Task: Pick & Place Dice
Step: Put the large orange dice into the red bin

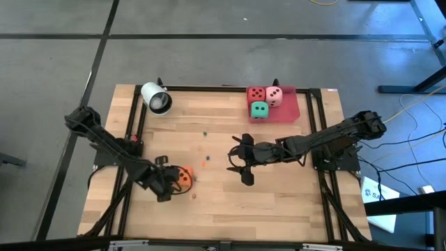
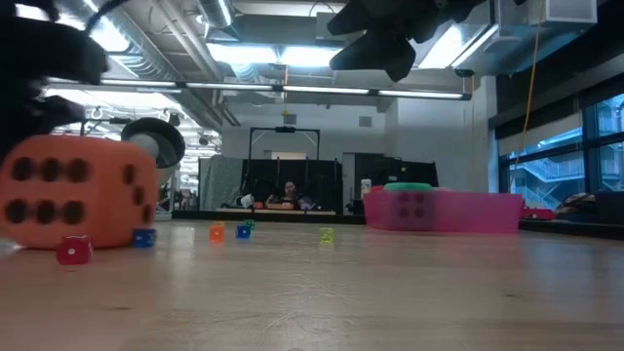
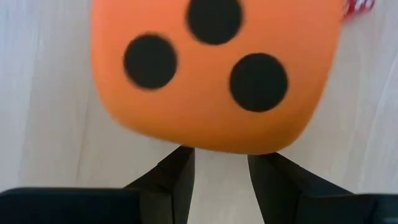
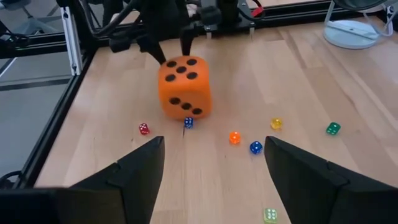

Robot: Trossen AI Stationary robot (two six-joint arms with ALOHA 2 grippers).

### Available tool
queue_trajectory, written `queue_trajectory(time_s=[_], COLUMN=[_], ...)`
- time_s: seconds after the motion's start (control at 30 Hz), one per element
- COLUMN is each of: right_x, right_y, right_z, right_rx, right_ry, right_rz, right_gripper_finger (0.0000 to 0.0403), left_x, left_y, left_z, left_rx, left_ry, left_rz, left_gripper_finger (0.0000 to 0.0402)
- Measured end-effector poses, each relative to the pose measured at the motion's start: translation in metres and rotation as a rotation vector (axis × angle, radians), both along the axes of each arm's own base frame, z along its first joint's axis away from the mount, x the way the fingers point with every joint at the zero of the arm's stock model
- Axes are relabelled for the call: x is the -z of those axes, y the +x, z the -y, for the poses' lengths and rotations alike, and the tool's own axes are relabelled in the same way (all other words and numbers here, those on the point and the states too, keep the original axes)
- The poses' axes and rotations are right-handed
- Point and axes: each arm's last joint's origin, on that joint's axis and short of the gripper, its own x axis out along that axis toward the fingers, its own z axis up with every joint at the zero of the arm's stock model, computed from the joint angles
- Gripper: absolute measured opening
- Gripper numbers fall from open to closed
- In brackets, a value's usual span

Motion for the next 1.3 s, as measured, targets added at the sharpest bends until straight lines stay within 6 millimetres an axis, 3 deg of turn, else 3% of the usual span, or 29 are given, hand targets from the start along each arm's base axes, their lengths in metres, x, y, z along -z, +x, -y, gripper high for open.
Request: queue_trajectory(time_s=[0.33,0.63,0.97,1.13,1.3], right_x=[0.002,0.006,0.009,0.009,0.009], right_y=[-0.002,-0.004,-0.006,-0.007,-0.008], right_z=[-0.001,-0.002,-0.001,-0.002,-0.006], right_rx=[-0.004,-0.005,0.016,0.005,0.004], right_ry=[-0.005,-0.021,-0.043,-0.039,-0.048], right_rz=[-0.026,-0.069,-0.098,-0.109,-0.104], right_gripper_finger=[0.0276,0.0276,0.0276,0.0276,0.0276], left_x=[-0.005,-0.012,0.009,0.021,0.012], left_y=[0.031,0.058,0.09,0.096,0.09], left_z=[-0.032,-0.055,-0.072,-0.078,-0.082], left_rx=[0.071,0.16,0.216,0.23,0.219], left_ry=[0.125,0.13,0.126,0.111,0.111], left_rz=[0.127,0.269,0.324,0.292,0.292], left_gripper_finger=[0.0143,0.0143,0.0143,0.0143,0.0143])
